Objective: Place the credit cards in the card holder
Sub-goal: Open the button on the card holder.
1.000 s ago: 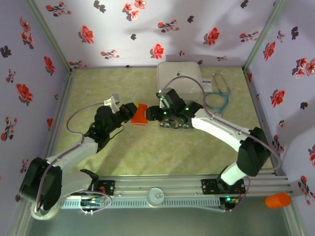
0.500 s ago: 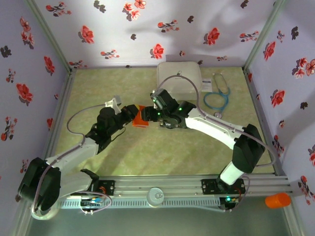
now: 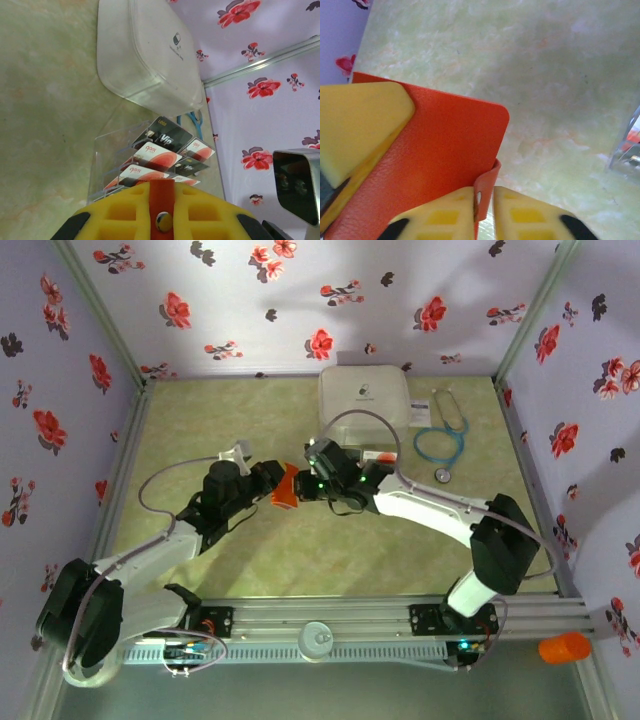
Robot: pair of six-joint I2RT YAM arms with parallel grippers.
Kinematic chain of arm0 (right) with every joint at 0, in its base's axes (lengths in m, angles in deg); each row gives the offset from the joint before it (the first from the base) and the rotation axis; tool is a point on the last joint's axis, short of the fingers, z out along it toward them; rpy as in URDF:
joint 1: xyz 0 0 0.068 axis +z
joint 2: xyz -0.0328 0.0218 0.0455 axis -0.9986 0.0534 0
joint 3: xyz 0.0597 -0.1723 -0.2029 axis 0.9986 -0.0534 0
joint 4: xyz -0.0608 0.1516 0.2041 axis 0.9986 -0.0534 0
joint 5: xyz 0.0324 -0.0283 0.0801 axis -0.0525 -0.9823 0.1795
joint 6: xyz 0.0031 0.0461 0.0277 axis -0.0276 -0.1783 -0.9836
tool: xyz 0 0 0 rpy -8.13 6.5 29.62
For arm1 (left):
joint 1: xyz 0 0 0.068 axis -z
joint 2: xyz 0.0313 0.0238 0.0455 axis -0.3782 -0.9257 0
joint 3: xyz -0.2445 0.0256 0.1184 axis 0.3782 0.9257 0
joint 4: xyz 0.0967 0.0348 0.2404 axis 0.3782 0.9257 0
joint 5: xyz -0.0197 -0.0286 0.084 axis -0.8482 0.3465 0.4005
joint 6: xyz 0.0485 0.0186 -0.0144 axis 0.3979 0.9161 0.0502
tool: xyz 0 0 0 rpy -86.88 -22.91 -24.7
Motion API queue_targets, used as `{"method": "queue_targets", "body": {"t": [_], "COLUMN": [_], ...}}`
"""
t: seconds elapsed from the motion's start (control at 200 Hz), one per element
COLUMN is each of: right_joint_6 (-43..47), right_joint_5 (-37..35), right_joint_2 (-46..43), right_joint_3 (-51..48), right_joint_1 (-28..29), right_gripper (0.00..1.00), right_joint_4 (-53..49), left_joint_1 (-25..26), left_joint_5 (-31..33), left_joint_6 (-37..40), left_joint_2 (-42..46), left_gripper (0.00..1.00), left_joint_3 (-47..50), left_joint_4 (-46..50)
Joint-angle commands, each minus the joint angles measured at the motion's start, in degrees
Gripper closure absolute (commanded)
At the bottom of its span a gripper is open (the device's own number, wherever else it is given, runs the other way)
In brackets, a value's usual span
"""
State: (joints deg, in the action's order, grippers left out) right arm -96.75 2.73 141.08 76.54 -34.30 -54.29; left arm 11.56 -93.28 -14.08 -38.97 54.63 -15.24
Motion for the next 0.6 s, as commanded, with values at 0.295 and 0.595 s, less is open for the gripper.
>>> {"method": "queue_targets", "body": {"t": [0.295,0.595], "right_joint_6": [0.0,-1.6], "right_joint_5": [-5.3,1.4], "right_joint_2": [-6.8,-18.1], "right_joint_3": [-11.6,-11.7], "right_joint_1": [-7.1,-8.3], "right_gripper": [0.89,0.48], "right_joint_4": [-7.0,-4.6], "left_joint_1": [0.1,0.0], "left_joint_5": [2.5,2.7], "left_joint_6": [0.9,-6.3], "left_joint_2": [2.0,-0.6], "left_gripper": [1.00,1.00], "left_joint_3": [-2.8,-1.3], "left_joint_4": [-4.2,-15.7]}}
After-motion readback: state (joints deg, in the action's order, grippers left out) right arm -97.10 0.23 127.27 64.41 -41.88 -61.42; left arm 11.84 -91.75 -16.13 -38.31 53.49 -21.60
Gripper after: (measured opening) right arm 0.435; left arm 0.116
